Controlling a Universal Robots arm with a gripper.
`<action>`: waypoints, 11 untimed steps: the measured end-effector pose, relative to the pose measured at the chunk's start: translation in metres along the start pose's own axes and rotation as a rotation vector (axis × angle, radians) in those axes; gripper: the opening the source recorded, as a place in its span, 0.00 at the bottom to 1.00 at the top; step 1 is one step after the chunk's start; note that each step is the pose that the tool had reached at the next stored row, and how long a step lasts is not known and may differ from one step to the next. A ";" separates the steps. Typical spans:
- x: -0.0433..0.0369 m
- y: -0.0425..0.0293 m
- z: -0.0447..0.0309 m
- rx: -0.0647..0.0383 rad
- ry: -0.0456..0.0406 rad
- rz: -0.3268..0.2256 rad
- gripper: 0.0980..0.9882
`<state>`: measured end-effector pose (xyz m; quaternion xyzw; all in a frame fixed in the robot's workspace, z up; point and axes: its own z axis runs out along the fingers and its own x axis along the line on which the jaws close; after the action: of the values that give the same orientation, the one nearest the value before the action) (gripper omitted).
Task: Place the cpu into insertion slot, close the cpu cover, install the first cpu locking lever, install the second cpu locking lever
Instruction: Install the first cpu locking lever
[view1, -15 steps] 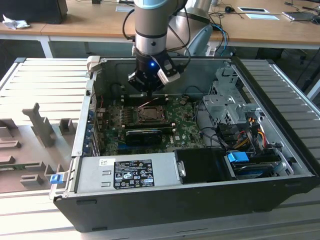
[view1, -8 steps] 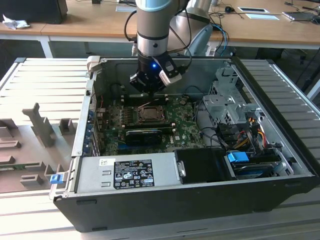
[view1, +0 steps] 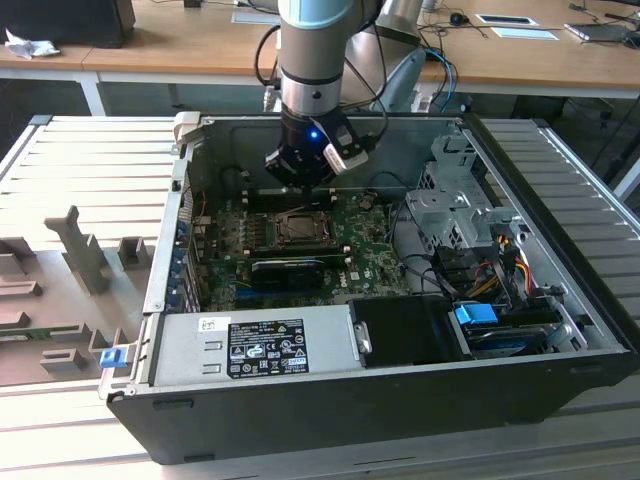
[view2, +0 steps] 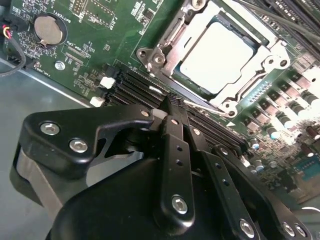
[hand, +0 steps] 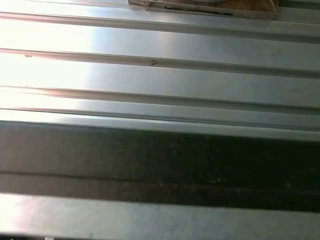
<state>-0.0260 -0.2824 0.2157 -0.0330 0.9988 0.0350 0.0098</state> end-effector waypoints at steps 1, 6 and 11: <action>-0.0010 0.0002 0.0011 0.000 0.0000 0.000 0.01; -0.0036 -0.0004 0.0048 0.000 0.0001 0.000 0.01; -0.0050 -0.0024 0.0066 0.000 0.0000 0.000 0.01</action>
<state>-0.0207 -0.2840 0.2090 -0.0332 0.9988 0.0351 0.0098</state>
